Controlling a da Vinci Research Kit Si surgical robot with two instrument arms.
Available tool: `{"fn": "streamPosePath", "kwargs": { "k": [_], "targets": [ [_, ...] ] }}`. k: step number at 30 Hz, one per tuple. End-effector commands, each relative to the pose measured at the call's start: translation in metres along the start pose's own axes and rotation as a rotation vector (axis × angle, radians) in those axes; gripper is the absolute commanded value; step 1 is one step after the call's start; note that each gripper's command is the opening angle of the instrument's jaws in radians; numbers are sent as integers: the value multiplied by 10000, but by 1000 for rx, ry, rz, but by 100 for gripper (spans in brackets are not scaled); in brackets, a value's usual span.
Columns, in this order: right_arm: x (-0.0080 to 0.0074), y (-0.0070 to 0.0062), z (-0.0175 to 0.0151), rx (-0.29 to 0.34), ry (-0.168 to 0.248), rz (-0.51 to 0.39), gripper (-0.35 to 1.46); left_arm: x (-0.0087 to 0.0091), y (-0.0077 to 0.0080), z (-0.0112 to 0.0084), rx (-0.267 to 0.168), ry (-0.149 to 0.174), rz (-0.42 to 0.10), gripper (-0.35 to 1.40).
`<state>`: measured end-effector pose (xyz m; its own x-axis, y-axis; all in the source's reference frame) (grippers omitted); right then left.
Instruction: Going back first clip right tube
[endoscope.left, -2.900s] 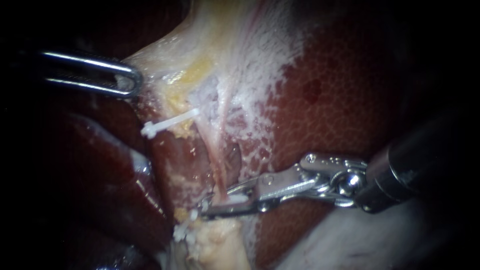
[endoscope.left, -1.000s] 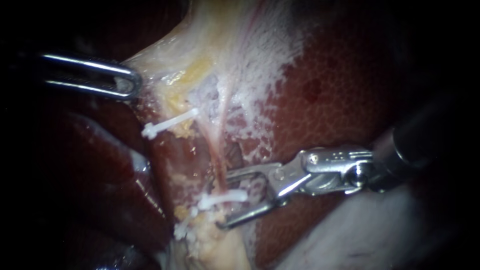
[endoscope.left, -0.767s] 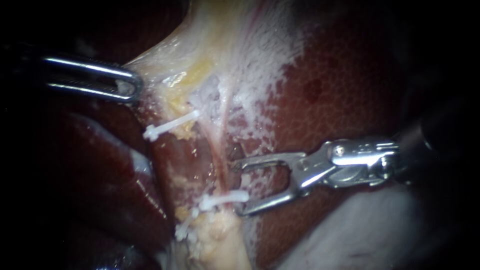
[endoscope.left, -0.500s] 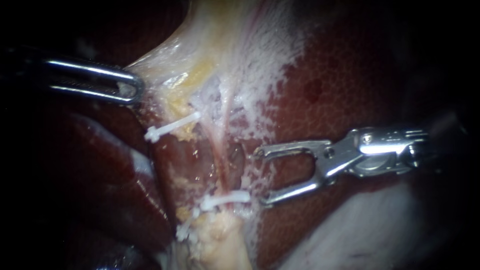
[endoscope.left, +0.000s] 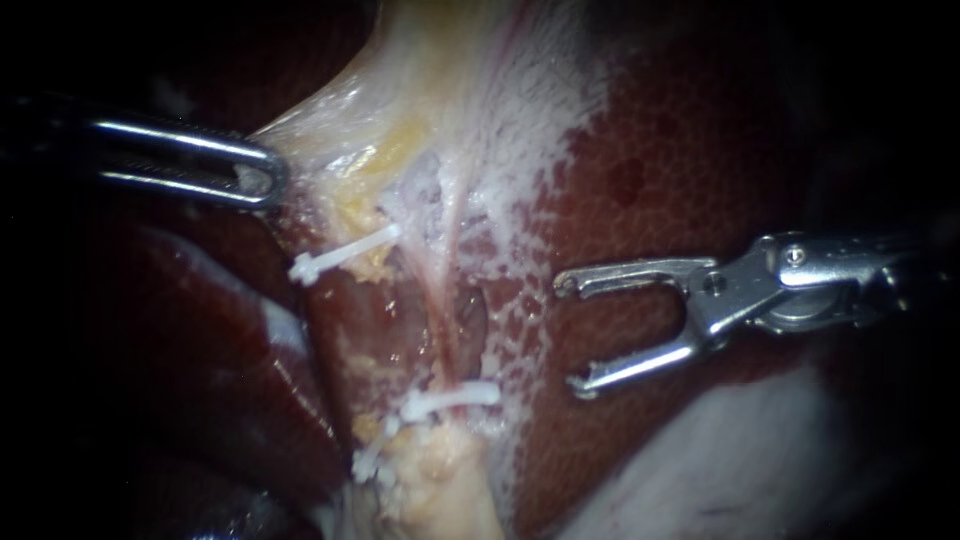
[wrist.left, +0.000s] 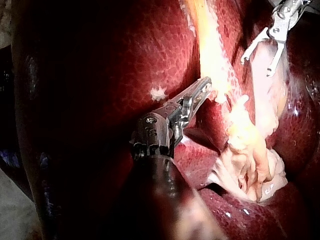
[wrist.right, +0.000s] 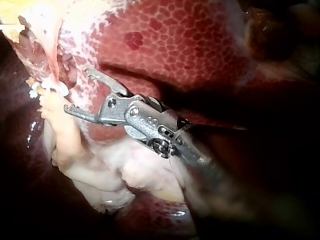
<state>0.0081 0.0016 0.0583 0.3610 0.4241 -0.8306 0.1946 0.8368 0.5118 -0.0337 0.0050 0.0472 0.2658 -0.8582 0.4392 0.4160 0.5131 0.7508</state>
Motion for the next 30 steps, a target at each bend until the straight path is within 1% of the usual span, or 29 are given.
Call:
{"fn": "streamPosePath", "kwargs": {
  "k": [1, 6, 9, 14, 18, 21, 25, 30],
  "targets": [
    [0, 0, 0, 1, 0, 0, 60, 1, 1, 1, 0, 0, 7, -35],
    [-1, -1, -2, 1, 0, -1, 60, 8, 9, 8, 0, -1, 0, -35],
    [-1, -1, -3, 2, 0, -1, 60, 17, 17, 18, 2, 13, -5, -35],
    [-1, -2, -4, 2, 0, -1, 60, 36, 30, 40, 5, 36, -16, -35],
    [-1, -2, -6, 3, 0, 0, 60, 43, 37, 52, 8, 47, -16, -35],
    [0, -2, -8, 3, 0, 1, 60, 48, 38, 62, 11, 55, -19, -35],
    [0, -2, -10, 3, 1, 1, 60, 55, 36, 75, 17, 68, -20, -35],
    [1, -2, -13, 3, 1, 3, 60, 58, 35, 82, 24, 74, -16, -35]
  ]
}}
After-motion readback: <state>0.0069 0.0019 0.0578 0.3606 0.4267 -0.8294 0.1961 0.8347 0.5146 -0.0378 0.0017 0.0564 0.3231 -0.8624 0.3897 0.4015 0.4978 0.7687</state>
